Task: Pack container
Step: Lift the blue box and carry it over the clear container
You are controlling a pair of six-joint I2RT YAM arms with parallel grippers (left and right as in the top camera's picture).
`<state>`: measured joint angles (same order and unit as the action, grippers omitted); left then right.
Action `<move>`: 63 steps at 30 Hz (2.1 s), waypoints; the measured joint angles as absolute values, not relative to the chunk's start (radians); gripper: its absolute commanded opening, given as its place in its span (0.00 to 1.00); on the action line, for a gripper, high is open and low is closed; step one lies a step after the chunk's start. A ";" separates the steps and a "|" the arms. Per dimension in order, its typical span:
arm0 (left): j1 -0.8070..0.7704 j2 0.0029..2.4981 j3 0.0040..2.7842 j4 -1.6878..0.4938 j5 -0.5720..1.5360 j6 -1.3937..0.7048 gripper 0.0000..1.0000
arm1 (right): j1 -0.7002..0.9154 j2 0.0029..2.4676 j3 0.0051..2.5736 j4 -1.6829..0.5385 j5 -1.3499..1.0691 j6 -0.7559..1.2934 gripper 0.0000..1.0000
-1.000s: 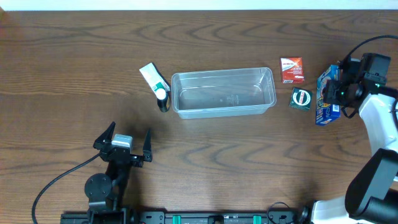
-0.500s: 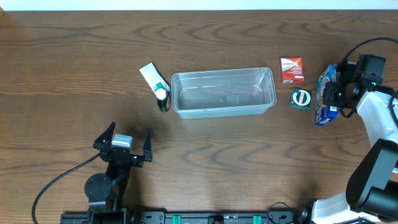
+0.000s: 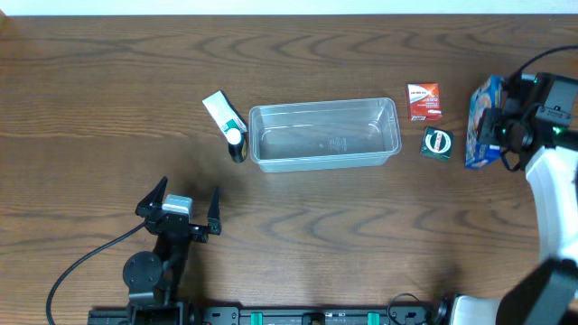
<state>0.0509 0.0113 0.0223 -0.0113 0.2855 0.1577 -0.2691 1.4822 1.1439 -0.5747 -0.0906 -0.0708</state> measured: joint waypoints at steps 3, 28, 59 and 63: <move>0.051 0.011 0.022 -0.011 0.286 0.158 0.98 | -0.203 1.416 1.170 -0.572 -0.089 -0.077 0.13; 0.051 0.011 0.022 -0.011 0.286 0.158 0.98 | 0.495 1.419 1.249 -0.556 -0.104 -0.639 0.01; 0.051 0.011 0.022 -0.011 0.286 0.158 0.98 | 0.384 1.673 1.249 -0.611 -0.121 -0.910 0.03; 0.051 0.011 0.022 -0.011 0.286 0.158 0.98 | 0.371 1.697 1.249 -0.606 -0.135 -0.945 0.02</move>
